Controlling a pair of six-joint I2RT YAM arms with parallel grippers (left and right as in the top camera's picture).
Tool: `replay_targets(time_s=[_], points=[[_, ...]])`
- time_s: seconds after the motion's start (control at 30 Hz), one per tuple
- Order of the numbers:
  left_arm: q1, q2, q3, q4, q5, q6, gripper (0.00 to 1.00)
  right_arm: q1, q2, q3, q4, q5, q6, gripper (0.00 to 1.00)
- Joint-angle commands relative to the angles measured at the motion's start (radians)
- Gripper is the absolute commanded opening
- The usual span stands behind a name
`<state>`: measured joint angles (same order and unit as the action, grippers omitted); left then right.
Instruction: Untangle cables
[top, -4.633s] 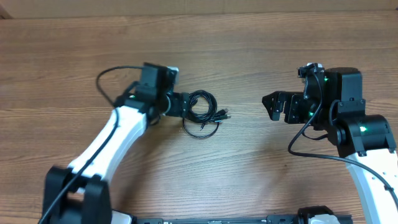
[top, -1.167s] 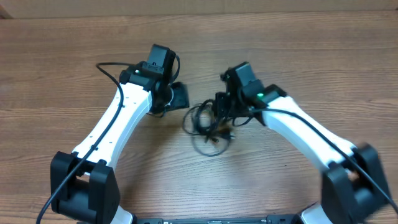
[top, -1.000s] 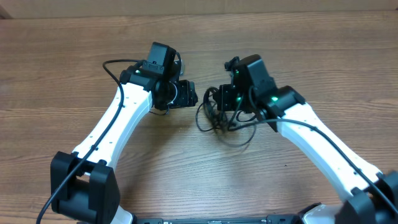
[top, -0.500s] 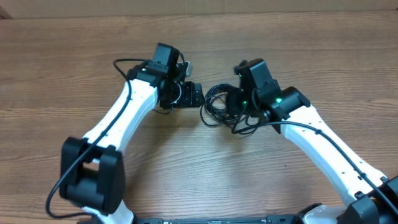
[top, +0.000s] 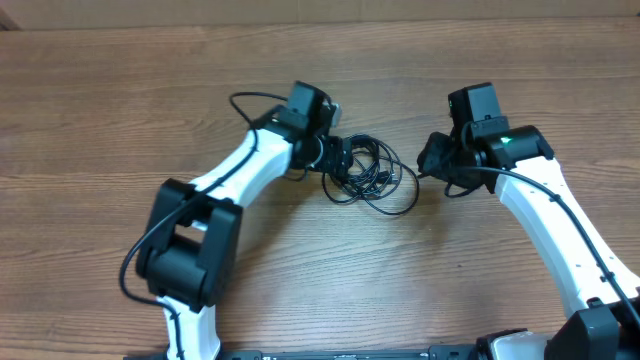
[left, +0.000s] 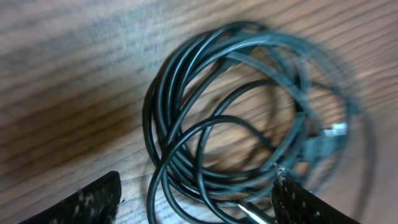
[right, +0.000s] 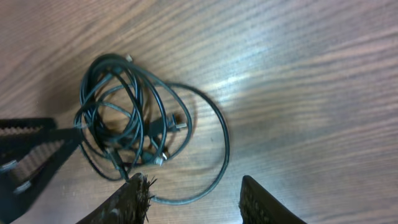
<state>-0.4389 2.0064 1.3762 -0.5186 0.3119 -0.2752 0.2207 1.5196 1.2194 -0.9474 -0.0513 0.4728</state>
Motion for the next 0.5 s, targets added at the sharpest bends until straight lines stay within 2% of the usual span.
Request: replay_targets(time_s=[0.0, 0.1, 0.17, 0.2, 0.3, 0.33, 0.47], points=[[-0.045, 0.068, -0.008, -0.006, -0.166, 0.033, 0.75, -0.014, -0.033, 0.025, -0.019, -0.048, -0.023, 0.45], [-0.062, 0.090, -0.008, -0.016, -0.193, 0.033, 0.68, -0.014, -0.033, 0.025, -0.020, -0.048, -0.029, 0.46], [-0.066, 0.092, -0.008, -0.025, -0.192, 0.032, 0.56, -0.014, -0.033, 0.025, -0.020, -0.048, -0.029, 0.46], [-0.066, 0.092, -0.006, -0.033, -0.192, 0.033, 0.48, -0.014, -0.033, 0.025, -0.020, -0.048, -0.029, 0.46], [-0.064, 0.089, 0.016, -0.084, -0.192, 0.032, 0.12, -0.014, -0.033, 0.025, -0.019, -0.048, -0.029, 0.46], [-0.062, 0.086, 0.031, -0.109, -0.192, 0.032, 0.04, -0.014, -0.033, 0.025, -0.019, -0.048, -0.029, 0.46], [-0.052, 0.063, 0.114, -0.213, -0.192, 0.037, 0.04, -0.014, -0.033, 0.025, -0.013, -0.048, -0.029, 0.47]])
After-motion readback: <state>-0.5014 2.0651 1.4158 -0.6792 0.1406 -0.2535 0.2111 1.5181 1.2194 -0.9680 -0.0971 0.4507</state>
